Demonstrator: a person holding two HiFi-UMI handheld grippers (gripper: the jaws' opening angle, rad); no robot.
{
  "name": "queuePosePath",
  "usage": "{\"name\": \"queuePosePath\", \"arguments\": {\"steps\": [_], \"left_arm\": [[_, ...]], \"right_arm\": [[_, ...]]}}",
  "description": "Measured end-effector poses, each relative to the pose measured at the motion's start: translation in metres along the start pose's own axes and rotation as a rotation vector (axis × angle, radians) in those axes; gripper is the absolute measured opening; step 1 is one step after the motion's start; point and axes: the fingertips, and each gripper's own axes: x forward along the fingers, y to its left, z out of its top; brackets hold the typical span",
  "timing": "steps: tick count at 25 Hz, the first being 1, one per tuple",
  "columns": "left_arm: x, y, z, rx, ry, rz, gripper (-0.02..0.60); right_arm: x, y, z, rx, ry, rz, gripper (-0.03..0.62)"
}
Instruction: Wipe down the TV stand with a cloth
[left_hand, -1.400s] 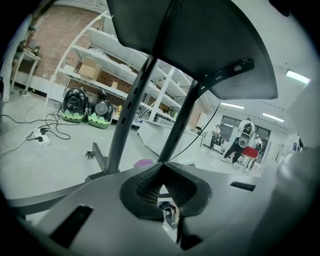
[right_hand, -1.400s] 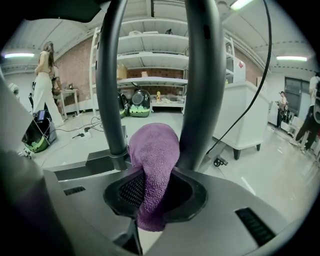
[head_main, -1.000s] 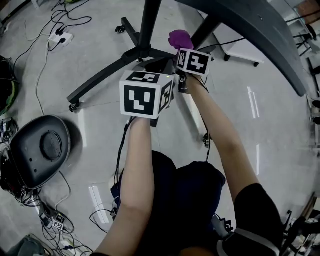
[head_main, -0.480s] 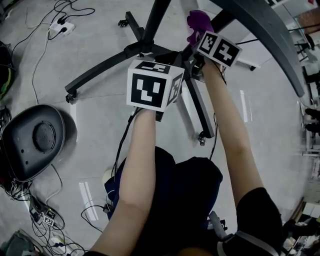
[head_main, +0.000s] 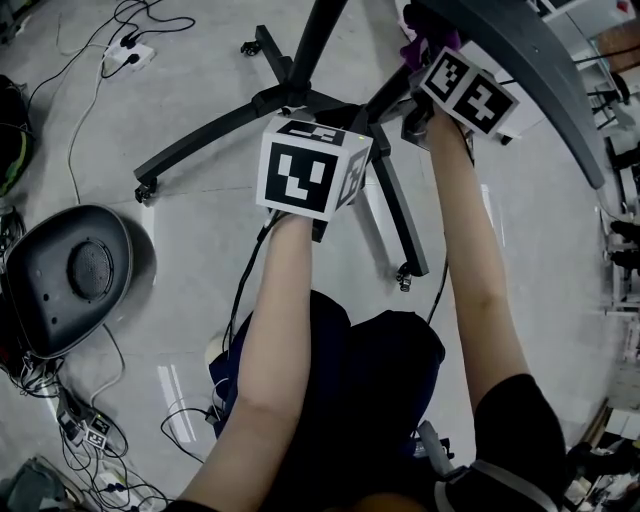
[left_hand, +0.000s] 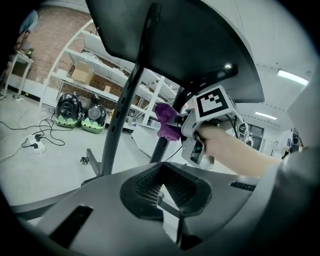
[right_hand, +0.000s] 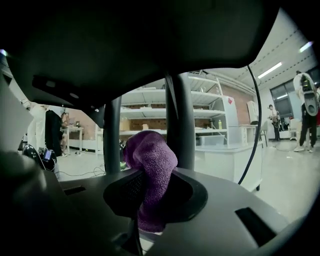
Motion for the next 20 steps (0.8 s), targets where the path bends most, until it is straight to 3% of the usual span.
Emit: {"name": "queuePosePath", "arguments": {"steps": [4, 9, 17, 20], "left_arm": [[0.000, 0.002, -0.002, -0.003, 0.002, 0.006, 0.005], [0.007, -0.002, -0.006, 0.010, 0.021, -0.003, 0.005], [0.011, 0.000, -0.009, -0.002, 0.025, -0.013, 0.005], [0.012, -0.001, -0.009, -0.014, 0.018, -0.019, 0.005]], "right_arm": [[-0.010, 0.008, 0.020, -0.033, -0.069, 0.018, 0.095], [-0.021, 0.016, 0.008, -0.080, -0.071, 0.047, 0.095], [-0.052, -0.019, 0.027, -0.166, -0.179, -0.053, 0.095], [-0.056, -0.031, 0.027, -0.137, -0.176, -0.080, 0.095]]}}
